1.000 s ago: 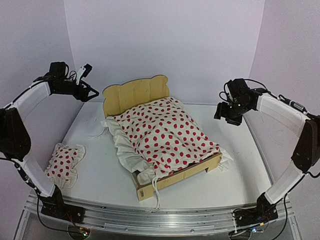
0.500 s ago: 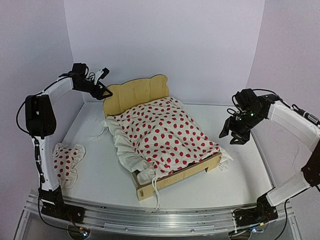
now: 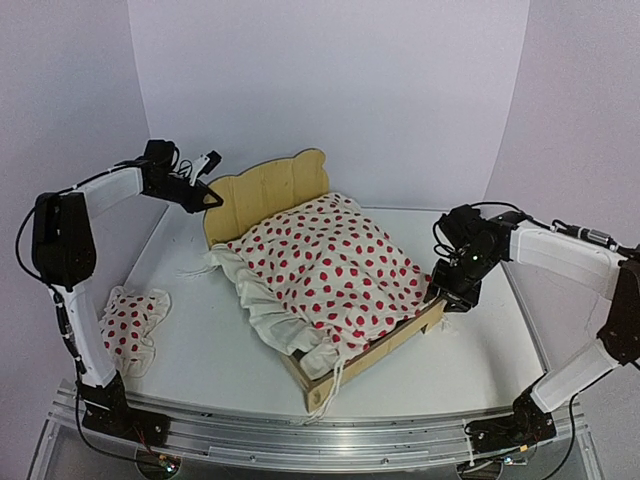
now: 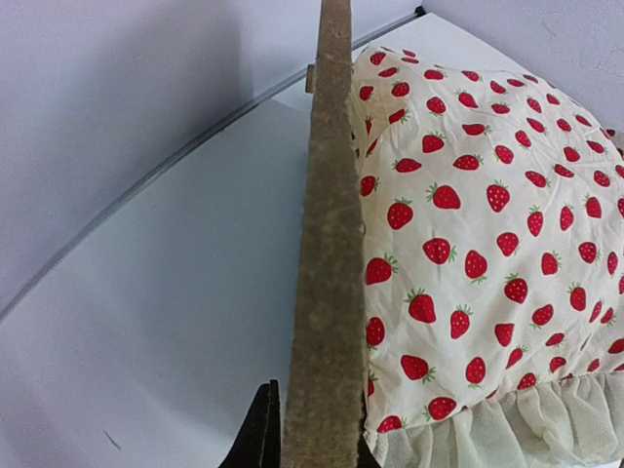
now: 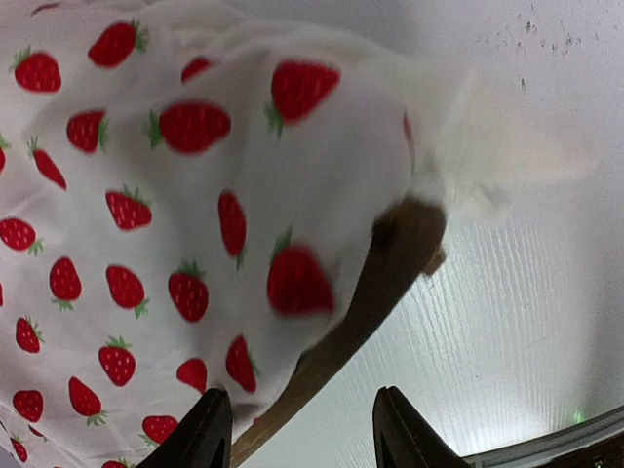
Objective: Set up the pet bed
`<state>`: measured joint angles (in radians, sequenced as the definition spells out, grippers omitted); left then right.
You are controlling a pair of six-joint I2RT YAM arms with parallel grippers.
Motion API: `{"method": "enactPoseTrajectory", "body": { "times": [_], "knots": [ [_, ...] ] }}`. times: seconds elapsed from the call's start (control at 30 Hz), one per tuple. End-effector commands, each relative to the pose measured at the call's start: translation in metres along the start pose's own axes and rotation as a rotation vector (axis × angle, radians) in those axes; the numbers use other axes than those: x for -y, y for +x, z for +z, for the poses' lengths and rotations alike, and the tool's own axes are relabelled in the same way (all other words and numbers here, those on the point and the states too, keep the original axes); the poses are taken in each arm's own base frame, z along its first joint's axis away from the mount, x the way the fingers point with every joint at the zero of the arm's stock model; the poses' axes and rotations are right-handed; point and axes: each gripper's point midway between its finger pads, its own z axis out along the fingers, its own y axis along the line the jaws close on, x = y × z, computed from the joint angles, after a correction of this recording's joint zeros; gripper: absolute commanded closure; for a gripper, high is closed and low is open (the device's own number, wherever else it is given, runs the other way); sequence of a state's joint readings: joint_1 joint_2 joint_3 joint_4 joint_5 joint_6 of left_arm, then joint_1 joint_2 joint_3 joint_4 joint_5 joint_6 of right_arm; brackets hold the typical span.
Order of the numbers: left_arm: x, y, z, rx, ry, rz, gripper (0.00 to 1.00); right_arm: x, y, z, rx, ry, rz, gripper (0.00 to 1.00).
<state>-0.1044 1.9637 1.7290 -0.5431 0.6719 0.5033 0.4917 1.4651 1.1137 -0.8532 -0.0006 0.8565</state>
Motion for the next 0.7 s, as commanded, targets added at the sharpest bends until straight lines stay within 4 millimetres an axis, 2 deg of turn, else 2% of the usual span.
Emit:
{"method": "enactPoseTrajectory", "body": {
  "times": [0.0, 0.1, 0.2, 0.37, 0.5, 0.67],
  "knots": [
    [-0.027, -0.011, -0.064, 0.029, -0.360, -0.281, 1.00, -0.011, -0.026, -0.008, 0.124, 0.012, -0.006, 0.50],
    [-0.032, 0.021, -0.090, -0.020, -0.509, -0.458, 1.00, -0.027, -0.046, -0.020, 0.182, 0.009, -0.060, 0.49],
    [-0.011, 0.046, -0.104, -0.048, -0.523, -0.589, 1.00, -0.039, -0.057, -0.019, 0.184, 0.031, -0.115, 0.47],
    [0.028, 0.071, -0.106, -0.081, -0.459, -0.715, 1.00, -0.062, -0.066, -0.014, 0.160, 0.002, -0.185, 0.46],
    [0.052, 0.083, -0.105, -0.104, -0.450, -0.704, 1.00, -0.072, -0.068, -0.012, 0.147, -0.016, -0.260, 0.44],
    [0.078, 0.087, -0.100, -0.106, -0.425, -0.670, 0.99, -0.077, -0.064, -0.012, 0.128, -0.042, -0.393, 0.44]
  ]
}}
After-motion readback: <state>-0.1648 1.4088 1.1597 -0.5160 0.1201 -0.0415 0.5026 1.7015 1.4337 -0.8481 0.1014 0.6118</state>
